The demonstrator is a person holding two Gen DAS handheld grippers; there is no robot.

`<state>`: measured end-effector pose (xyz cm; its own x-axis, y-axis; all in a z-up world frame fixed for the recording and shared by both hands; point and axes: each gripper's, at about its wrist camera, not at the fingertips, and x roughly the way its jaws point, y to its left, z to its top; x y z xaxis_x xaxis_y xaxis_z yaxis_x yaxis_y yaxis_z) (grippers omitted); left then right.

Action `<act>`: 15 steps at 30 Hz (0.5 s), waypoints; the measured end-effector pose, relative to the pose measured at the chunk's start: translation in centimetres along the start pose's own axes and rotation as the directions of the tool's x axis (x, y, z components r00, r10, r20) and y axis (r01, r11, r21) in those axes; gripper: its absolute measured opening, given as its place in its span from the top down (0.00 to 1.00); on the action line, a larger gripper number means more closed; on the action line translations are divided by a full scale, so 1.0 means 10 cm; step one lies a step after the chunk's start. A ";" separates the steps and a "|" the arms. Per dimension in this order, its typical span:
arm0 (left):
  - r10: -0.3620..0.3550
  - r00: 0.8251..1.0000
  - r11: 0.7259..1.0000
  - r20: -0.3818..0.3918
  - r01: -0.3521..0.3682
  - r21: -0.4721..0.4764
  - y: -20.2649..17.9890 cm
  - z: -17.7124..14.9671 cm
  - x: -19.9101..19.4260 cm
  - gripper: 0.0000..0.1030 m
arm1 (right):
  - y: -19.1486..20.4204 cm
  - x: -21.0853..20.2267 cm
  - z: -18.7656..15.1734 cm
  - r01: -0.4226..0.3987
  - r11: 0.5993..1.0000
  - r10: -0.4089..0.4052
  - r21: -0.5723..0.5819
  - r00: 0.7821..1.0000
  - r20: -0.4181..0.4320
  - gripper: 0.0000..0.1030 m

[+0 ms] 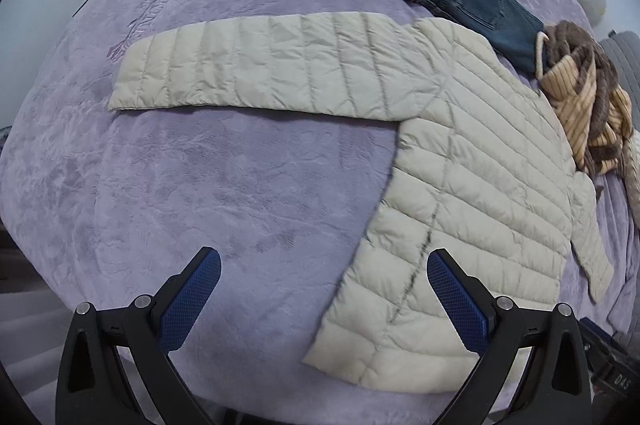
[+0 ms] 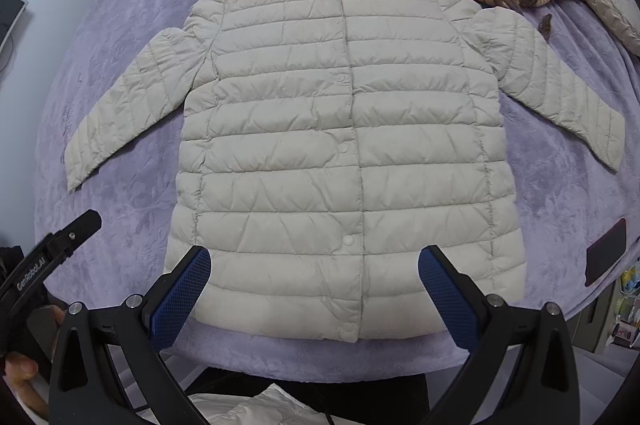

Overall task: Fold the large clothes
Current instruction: 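Grasp the cuff of the sleeve nearest the left tool with the left tool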

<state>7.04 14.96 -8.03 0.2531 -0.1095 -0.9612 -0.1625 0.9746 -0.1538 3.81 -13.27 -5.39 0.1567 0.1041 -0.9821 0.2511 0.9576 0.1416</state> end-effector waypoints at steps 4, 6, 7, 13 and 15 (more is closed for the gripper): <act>-0.025 0.999 0.995 0.036 0.028 -0.099 0.44 0.24 0.25 0.00 | 0.22 0.28 0.06 -0.088 0.996 0.087 -0.031 0.996 -0.028 0.00; -0.048 0.997 0.986 0.055 0.056 -0.157 0.67 0.35 0.39 0.00 | 0.35 0.46 0.11 -0.109 0.993 0.105 -0.046 0.992 -0.076 0.00; -0.068 0.995 0.980 0.072 0.080 -0.182 0.78 0.41 0.47 0.00 | 0.43 0.54 0.14 -0.113 0.992 0.107 -0.059 0.990 -0.096 0.00; -0.232 0.963 0.908 0.140 0.266 -0.323 1.30 0.74 1.05 0.00 | 0.82 0.87 0.32 -0.084 0.987 0.071 -0.139 0.993 -0.097 0.00; -0.271 0.950 0.883 0.156 0.310 -0.352 1.39 0.84 1.23 0.00 | 0.89 0.95 0.41 -0.086 0.984 0.073 -0.156 0.993 -0.089 0.00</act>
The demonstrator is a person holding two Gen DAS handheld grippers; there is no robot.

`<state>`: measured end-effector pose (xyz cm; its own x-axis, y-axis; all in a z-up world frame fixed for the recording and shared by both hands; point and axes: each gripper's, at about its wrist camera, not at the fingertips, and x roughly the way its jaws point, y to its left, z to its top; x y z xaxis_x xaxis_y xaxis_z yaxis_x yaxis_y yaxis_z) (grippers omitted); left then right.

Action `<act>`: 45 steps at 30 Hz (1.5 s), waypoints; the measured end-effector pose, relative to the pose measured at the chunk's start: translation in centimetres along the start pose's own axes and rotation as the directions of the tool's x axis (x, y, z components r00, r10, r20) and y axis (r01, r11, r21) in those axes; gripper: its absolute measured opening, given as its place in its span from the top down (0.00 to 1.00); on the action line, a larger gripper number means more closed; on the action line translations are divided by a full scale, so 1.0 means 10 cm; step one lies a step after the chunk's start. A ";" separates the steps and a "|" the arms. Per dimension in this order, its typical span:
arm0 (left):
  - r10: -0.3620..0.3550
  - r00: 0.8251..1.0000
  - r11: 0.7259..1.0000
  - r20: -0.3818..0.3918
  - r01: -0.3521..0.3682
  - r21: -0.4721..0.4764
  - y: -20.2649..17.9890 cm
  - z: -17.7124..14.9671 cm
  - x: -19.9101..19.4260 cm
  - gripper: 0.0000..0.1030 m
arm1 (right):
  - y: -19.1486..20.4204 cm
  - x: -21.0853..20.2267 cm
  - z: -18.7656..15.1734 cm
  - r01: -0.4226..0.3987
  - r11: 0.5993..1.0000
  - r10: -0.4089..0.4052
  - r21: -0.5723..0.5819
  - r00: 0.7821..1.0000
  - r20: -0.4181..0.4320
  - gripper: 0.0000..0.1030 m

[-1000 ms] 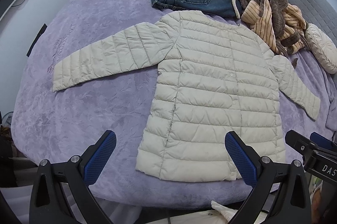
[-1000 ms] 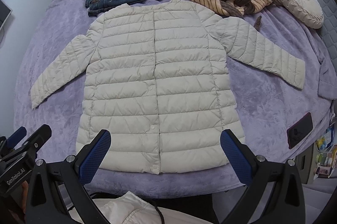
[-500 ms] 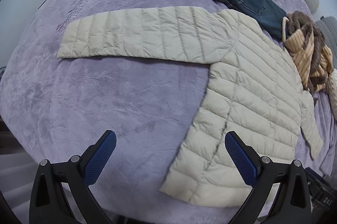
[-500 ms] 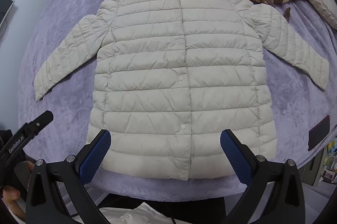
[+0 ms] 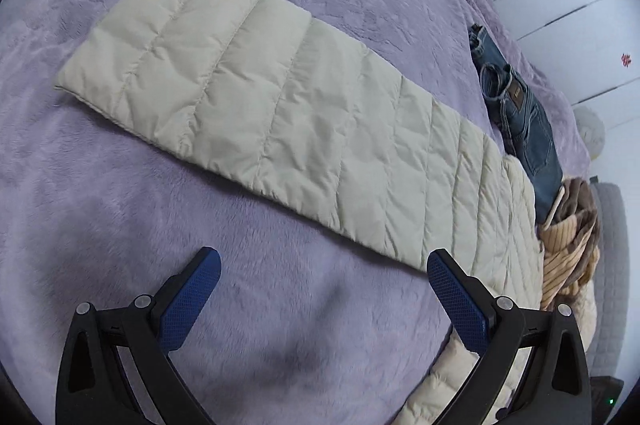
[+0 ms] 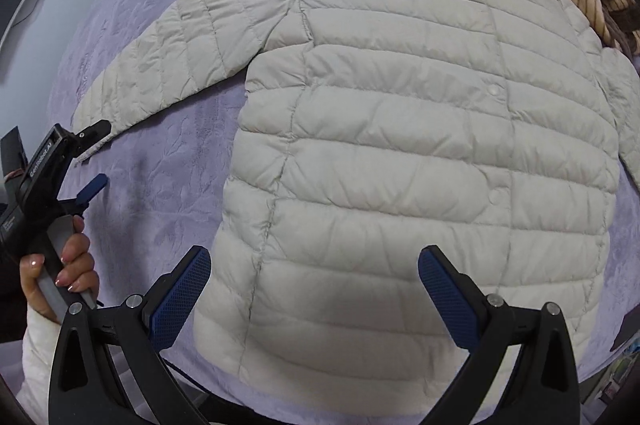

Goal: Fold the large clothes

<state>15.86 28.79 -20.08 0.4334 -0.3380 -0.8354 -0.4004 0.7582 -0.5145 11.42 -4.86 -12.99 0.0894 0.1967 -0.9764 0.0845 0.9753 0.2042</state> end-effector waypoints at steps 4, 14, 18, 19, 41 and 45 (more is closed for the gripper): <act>-0.020 0.999 0.999 0.043 0.021 -0.033 0.07 0.22 0.16 0.00 | 0.10 0.14 0.18 0.008 1.000 -0.007 -0.024 1.000 0.017 0.00; 0.094 0.989 0.995 0.116 -0.090 -0.037 0.08 0.62 0.16 0.74 | 0.18 0.24 0.67 0.048 0.997 -0.040 -0.060 0.990 0.133 0.00; 0.021 0.993 1.000 0.119 -0.021 0.006 0.01 0.76 0.07 0.91 | 0.19 0.24 0.89 0.047 0.997 -0.035 -0.063 0.981 0.188 0.00; 0.002 0.991 1.000 0.135 -0.005 0.020 -0.03 0.81 0.01 0.91 | 0.19 0.26 0.95 0.045 0.997 -0.033 -0.059 0.979 0.200 0.00; -0.268 0.958 0.843 0.102 0.182 0.506 -2.46 0.41 -0.28 0.91 | 0.01 0.85 1.41 -0.342 0.939 0.331 0.036 0.926 0.180 0.80; -0.248 0.969 0.756 0.011 0.186 0.628 -3.20 -0.15 0.09 0.91 | -0.58 0.47 1.22 -0.352 0.931 0.318 0.095 0.912 0.259 0.80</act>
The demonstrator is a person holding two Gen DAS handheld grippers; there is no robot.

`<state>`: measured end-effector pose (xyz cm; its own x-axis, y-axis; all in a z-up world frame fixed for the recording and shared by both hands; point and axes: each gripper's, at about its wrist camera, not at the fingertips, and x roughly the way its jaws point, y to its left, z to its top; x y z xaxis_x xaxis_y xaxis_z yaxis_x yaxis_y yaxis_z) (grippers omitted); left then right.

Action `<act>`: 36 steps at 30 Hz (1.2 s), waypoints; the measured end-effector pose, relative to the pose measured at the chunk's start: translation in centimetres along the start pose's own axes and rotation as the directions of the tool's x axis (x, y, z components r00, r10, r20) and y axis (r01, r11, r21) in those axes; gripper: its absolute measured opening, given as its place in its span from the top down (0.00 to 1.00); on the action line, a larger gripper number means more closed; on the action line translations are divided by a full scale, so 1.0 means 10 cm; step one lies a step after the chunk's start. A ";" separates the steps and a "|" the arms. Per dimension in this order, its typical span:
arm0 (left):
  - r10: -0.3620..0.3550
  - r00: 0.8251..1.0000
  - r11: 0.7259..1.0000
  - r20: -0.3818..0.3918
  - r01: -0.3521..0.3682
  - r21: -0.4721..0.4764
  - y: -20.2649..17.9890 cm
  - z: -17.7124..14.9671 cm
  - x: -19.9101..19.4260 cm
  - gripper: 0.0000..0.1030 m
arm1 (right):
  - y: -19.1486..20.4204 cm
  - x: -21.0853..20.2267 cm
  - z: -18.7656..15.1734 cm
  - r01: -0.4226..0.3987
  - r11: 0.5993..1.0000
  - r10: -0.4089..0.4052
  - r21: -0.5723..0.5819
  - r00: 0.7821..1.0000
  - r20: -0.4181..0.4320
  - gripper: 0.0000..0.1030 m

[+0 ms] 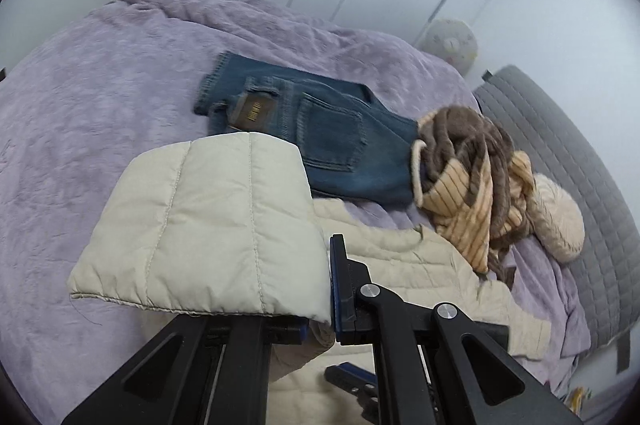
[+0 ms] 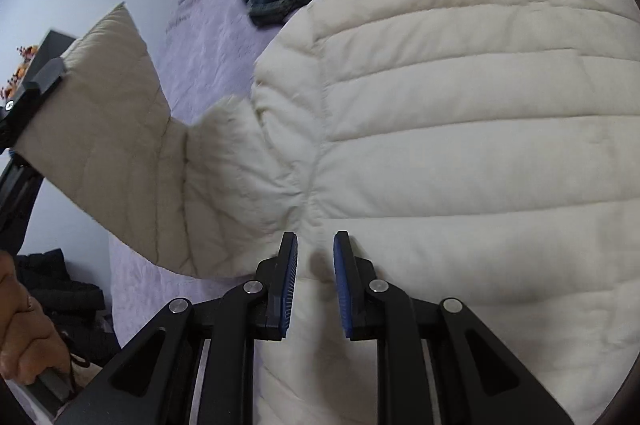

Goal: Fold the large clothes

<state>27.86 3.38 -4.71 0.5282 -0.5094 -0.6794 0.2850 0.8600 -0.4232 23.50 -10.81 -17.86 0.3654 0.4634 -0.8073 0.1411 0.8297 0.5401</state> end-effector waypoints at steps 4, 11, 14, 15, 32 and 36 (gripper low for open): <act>0.042 0.992 0.984 -0.120 -0.021 0.176 -0.79 -0.29 0.70 0.91 | -0.62 -0.62 -0.04 0.109 0.991 -0.115 0.072 0.990 0.087 0.80; 0.242 0.939 0.855 -0.246 -0.087 0.512 -1.61 -1.02 1.63 0.90 | -1.51 -1.31 -0.22 0.301 0.934 -0.333 0.195 0.929 0.162 0.80; 0.303 0.928 0.795 -0.217 -0.120 0.595 -1.73 -1.19 1.71 0.90 | -1.81 -1.45 -0.29 0.293 0.922 -0.338 0.255 0.928 0.156 0.80; 0.314 0.926 0.781 -0.209 -0.127 0.611 -1.75 -1.21 1.71 0.90 | -1.90 -1.48 -0.29 0.282 0.920 -0.331 0.271 0.931 0.156 0.80; 0.234 0.972 0.810 -0.034 -0.176 0.559 -1.44 -1.09 0.66 0.00 | -1.95 -1.62 -0.28 0.258 0.930 -0.309 0.260 0.934 0.179 0.49; 0.379 0.925 0.830 0.035 -0.356 0.430 -0.79 -1.03 0.29 0.00 | -1.44 -1.60 -0.14 0.299 0.951 -0.310 0.082 0.919 0.243 0.17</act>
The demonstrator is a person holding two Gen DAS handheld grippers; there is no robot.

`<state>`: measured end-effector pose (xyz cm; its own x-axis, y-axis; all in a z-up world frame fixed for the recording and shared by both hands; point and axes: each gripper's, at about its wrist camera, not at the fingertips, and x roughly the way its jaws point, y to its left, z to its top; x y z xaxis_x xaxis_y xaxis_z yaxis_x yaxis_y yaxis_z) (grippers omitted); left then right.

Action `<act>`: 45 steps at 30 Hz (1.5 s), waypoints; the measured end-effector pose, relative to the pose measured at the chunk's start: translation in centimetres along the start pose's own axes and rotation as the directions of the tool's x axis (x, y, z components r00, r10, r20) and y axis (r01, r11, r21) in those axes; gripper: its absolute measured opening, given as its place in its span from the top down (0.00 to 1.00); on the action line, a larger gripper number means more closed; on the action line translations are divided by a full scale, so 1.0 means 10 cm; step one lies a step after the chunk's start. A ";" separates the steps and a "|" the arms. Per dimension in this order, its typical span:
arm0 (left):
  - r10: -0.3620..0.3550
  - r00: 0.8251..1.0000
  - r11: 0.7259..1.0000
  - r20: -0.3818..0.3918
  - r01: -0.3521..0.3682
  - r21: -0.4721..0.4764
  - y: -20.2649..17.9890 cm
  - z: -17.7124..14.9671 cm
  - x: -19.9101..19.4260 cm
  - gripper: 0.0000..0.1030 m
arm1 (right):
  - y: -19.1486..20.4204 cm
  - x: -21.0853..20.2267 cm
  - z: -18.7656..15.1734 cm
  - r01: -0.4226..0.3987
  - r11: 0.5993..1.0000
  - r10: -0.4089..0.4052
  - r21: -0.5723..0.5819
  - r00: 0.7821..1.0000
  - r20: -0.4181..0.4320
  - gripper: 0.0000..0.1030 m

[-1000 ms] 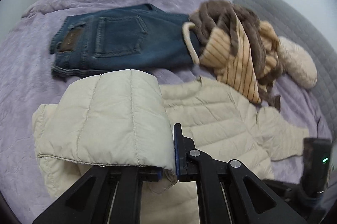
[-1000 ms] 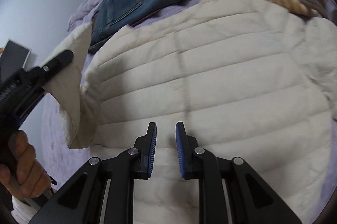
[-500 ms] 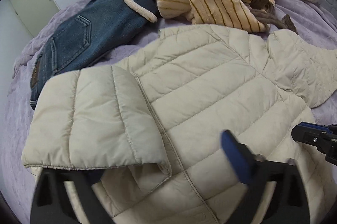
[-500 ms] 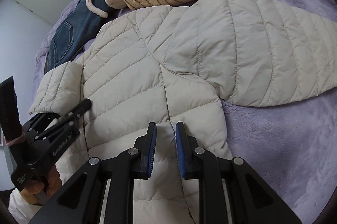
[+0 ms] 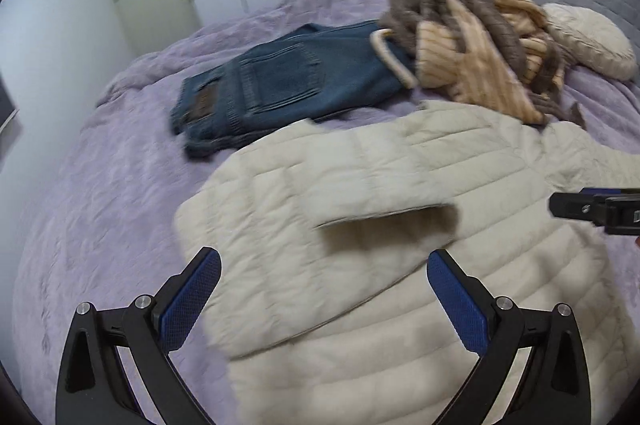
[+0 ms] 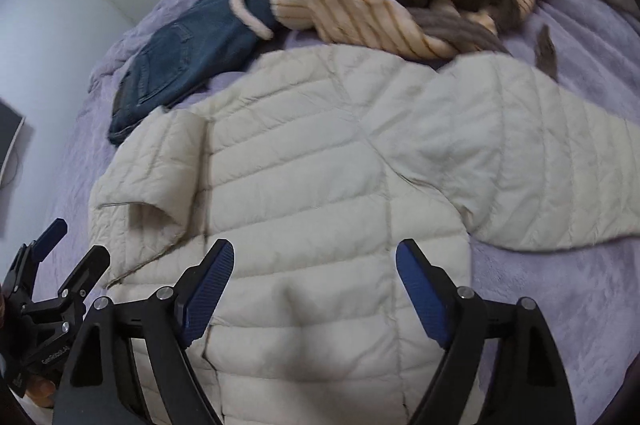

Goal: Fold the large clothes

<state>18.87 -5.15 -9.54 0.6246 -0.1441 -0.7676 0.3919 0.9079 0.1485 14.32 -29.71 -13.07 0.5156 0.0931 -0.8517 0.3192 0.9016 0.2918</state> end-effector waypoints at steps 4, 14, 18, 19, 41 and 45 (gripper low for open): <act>0.126 0.982 0.982 -0.141 -0.144 -0.120 0.57 -0.40 0.18 0.00 | 0.72 0.12 0.06 0.004 0.962 0.004 -0.271 1.000 0.030 0.17; 0.274 0.945 0.950 -0.177 -0.295 -0.102 0.71 -0.70 0.61 0.00 | 1.82 0.84 0.09 0.283 0.759 -0.207 -0.587 0.959 0.194 0.48; 0.275 0.935 0.923 -0.226 -0.322 -0.211 0.92 -0.75 0.72 0.00 | 1.36 0.74 0.30 0.143 0.936 -0.120 -0.320 0.989 0.090 0.92; 0.265 0.936 0.920 -0.231 -0.317 -0.230 0.97 -0.76 0.74 0.00 | 1.17 0.68 0.32 0.101 0.969 -0.086 -0.226 0.994 0.073 0.92; 0.205 0.966 0.937 -0.157 -0.240 -0.253 1.41 -0.21 0.64 0.00 | -0.14 0.95 -0.04 -0.245 0.892 0.268 0.381 0.963 -0.009 0.93; 0.215 0.960 0.944 -0.180 -0.252 -0.214 1.23 -0.06 1.05 0.00 | -0.10 0.94 0.00 -0.248 0.894 0.278 0.373 0.960 -0.028 0.92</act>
<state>29.82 4.75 -16.17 0.5622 0.1281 -0.8170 0.0681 0.9774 0.2001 18.84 -29.76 -21.34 0.5617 0.3522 -0.7486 0.4537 0.6255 0.6347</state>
